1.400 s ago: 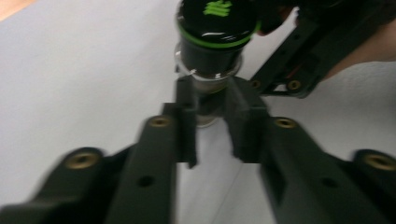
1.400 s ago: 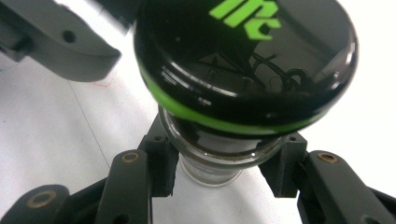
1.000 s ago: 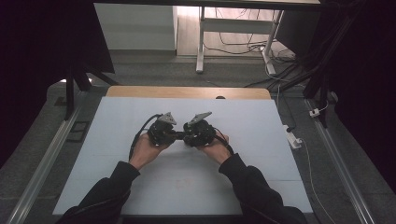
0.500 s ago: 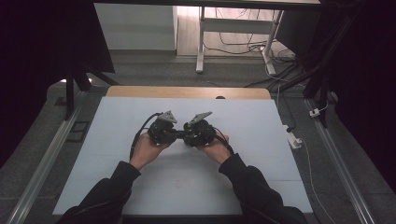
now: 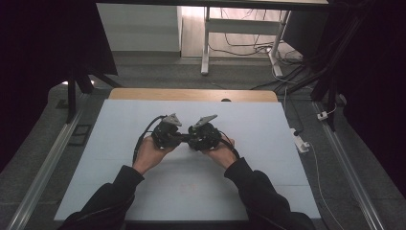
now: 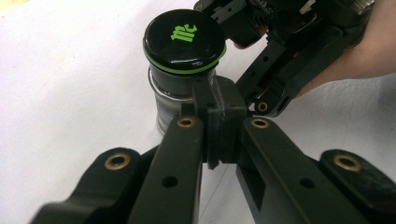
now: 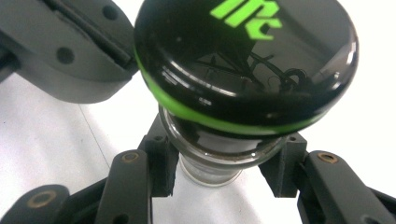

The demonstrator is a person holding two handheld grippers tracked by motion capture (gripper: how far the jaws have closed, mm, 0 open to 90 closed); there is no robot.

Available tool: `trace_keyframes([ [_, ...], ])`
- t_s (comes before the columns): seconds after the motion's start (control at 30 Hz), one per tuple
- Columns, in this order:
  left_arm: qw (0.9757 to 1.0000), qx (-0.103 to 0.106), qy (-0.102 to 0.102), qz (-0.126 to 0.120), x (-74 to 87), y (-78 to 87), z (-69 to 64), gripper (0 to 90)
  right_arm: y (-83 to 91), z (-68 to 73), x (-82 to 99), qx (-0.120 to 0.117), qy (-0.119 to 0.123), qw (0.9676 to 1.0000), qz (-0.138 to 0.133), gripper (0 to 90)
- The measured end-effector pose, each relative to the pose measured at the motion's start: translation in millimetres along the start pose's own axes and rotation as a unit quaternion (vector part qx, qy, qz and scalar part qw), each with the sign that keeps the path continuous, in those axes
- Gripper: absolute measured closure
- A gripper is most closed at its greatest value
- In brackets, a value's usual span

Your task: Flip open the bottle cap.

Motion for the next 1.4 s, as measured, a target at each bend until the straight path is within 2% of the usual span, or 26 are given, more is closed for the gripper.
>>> trace_keyframes([
  [0.33, 1.0000, 0.000, 0.003, -0.008, -4.5, 2.2, 0.4, 88.4, -0.3, 0.2, -0.2, 0.001, 0.007, 1.0000, 0.000, 52.3],
  [0.53, 0.9998, -0.006, 0.012, -0.017, -9.1, 2.4, 2.8, 88.5, 0.0, 0.4, 0.0, 0.004, -0.004, 1.0000, 0.000, 52.3],
  [0.97, 0.9991, -0.016, 0.024, -0.031, -15.4, 4.8, 11.5, 88.6, -0.5, -0.1, -0.2, 0.003, -0.007, 1.0000, -0.004, 52.4],
  [1.2, 0.9979, -0.031, 0.038, -0.043, -17.7, 4.5, 22.3, 88.5, -0.7, 0.1, 0.0, 0.004, 0.003, 1.0000, -0.003, 52.4],
  [1.3, 0.9963, -0.045, 0.048, -0.055, -22.1, 7.7, 32.1, 88.5, -0.5, 0.0, 0.2, 0.003, 0.009, 0.9999, -0.003, 52.3],
  [1.4, 0.9958, -0.051, 0.054, -0.054, -21.4, 8.9, 40.4, 88.5, -0.5, 0.0, 0.2, 0.002, 0.009, 1.0000, -0.003, 52.3],
])
Point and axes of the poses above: each handheld gripper's, and its own axes: y roughly backward along the jaws, x roughly out of its underside, z roughly to its left, the point moved 9 cm from there along -y, roughly forward along the jaws, and after that the axes turned 13 degrees about -z, right-handed, at the moved point
